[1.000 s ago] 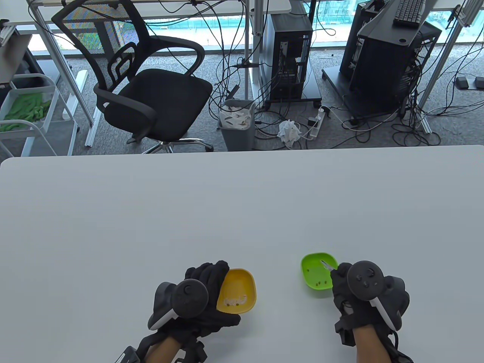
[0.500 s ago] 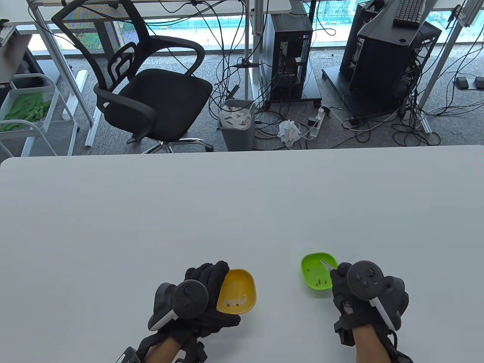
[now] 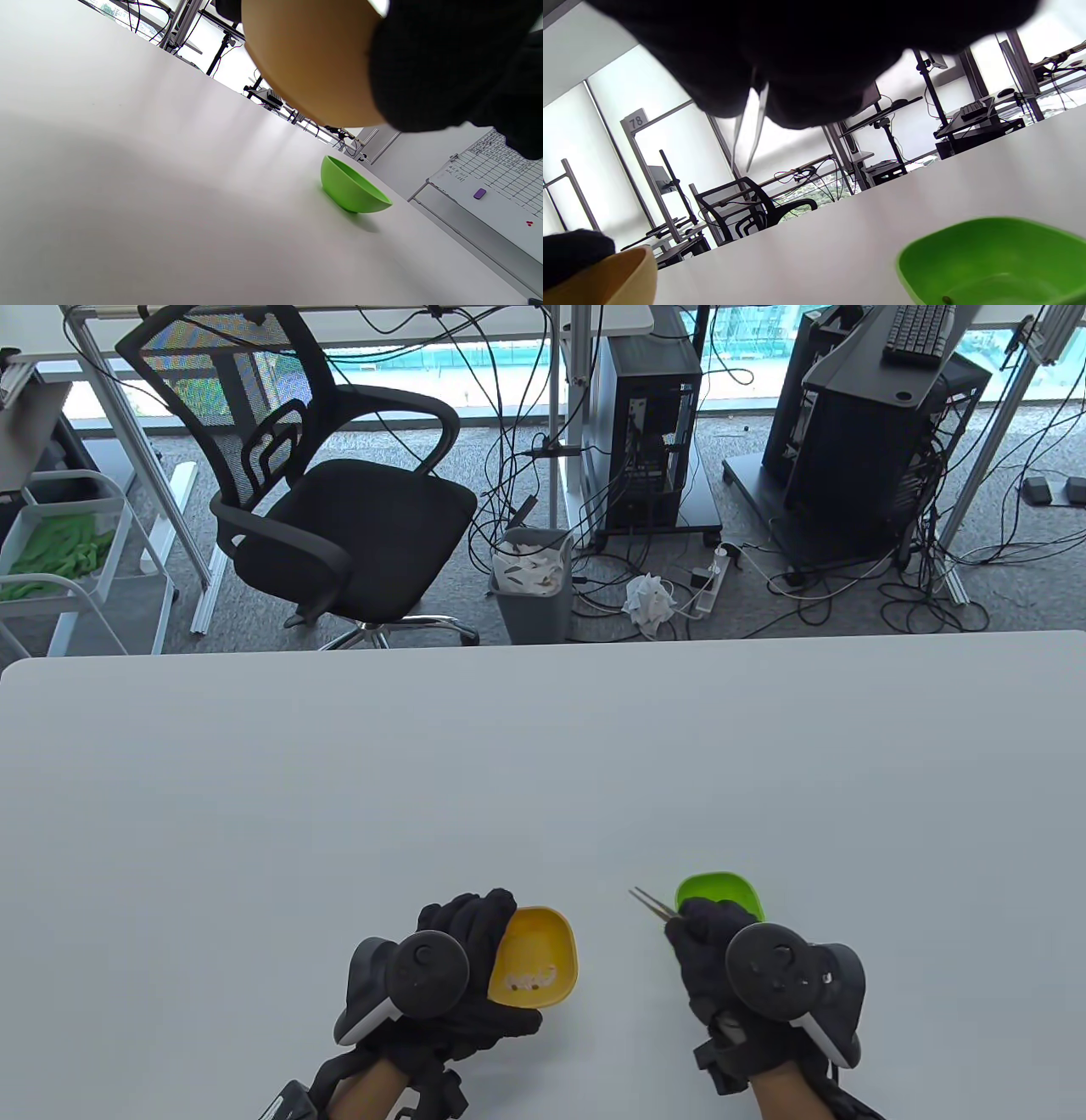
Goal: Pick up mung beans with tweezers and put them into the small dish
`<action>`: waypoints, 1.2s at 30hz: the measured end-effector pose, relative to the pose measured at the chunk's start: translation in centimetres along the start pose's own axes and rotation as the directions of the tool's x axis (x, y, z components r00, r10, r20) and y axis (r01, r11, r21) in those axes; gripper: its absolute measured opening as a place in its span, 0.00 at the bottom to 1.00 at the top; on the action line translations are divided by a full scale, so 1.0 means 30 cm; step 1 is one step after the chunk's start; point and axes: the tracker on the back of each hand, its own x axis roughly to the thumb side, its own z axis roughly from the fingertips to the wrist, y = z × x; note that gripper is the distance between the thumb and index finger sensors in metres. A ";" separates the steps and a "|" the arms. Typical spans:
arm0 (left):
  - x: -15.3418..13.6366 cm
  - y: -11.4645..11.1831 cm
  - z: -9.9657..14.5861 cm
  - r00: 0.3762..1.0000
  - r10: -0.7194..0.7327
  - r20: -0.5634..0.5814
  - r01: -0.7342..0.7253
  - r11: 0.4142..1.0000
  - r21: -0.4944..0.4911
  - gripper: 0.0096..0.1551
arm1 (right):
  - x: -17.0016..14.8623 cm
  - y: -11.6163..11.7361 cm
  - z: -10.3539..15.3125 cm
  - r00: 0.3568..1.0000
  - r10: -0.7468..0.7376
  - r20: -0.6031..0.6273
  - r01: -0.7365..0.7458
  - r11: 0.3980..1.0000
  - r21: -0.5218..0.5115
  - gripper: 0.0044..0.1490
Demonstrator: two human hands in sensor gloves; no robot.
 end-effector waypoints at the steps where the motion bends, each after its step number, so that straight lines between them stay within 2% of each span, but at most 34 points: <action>1: -0.001 -0.002 -0.001 1.000 0.000 -0.002 0.000 1.000 -0.003 0.77 | 0.059 0.023 0.003 0.998 0.014 0.060 -0.016 0.999 0.042 0.22; 4: -0.002 -0.004 -0.004 1.000 0.001 -0.003 -0.001 1.000 -0.009 0.77 | 0.131 0.068 0.010 0.995 0.028 0.099 -0.036 0.997 0.073 0.22; 7: -0.001 -0.004 -0.007 1.000 0.004 0.000 -0.004 1.000 -0.008 0.77 | 0.189 0.127 0.010 0.986 0.052 0.160 -0.081 0.980 0.181 0.22; 14: 0.002 -0.005 -0.007 1.000 -0.010 0.009 0.010 1.000 -0.003 0.77 | 0.212 0.187 0.018 0.977 0.071 0.202 -0.128 0.950 0.284 0.22; 27: 0.003 -0.005 -0.008 1.000 -0.020 0.009 0.020 1.000 -0.005 0.78 | 0.229 0.237 0.021 0.967 0.116 0.228 -0.186 0.930 0.317 0.22; 36: 0.004 -0.006 -0.009 1.000 -0.013 0.012 0.013 1.000 -0.008 0.77 | 0.224 0.229 0.021 0.968 0.102 0.231 -0.169 0.941 0.292 0.21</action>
